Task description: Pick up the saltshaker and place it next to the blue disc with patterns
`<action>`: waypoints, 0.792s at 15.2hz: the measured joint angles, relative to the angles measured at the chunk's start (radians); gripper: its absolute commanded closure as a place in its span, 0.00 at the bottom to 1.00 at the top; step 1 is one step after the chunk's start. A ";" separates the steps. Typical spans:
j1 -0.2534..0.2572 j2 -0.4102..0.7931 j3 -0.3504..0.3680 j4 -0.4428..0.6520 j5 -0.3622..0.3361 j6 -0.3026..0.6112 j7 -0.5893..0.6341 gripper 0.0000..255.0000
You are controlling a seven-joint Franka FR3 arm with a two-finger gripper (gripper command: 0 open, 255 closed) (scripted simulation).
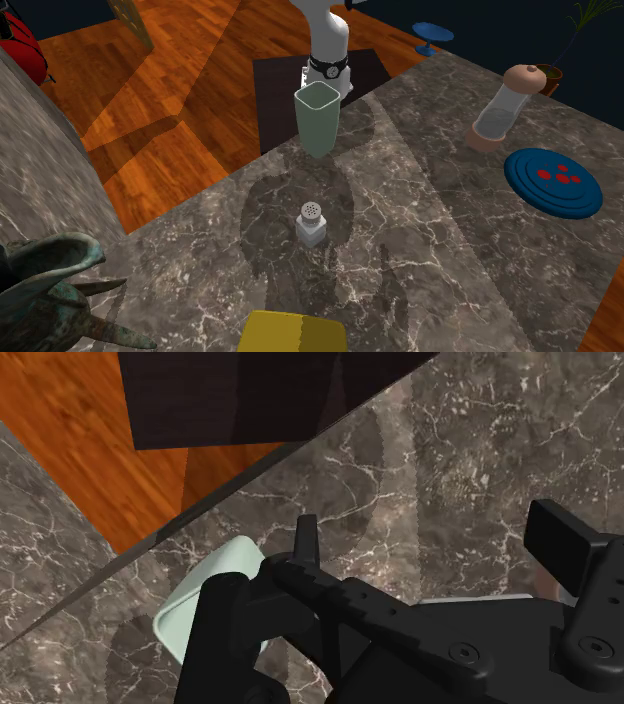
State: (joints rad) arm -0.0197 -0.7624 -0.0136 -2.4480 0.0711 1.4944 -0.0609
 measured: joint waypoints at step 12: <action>-0.037 0.293 -0.073 0.073 -0.064 0.286 -0.096 0.00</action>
State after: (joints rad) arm -0.0565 -0.4692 -0.0863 -2.3747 0.0066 1.7804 -0.1571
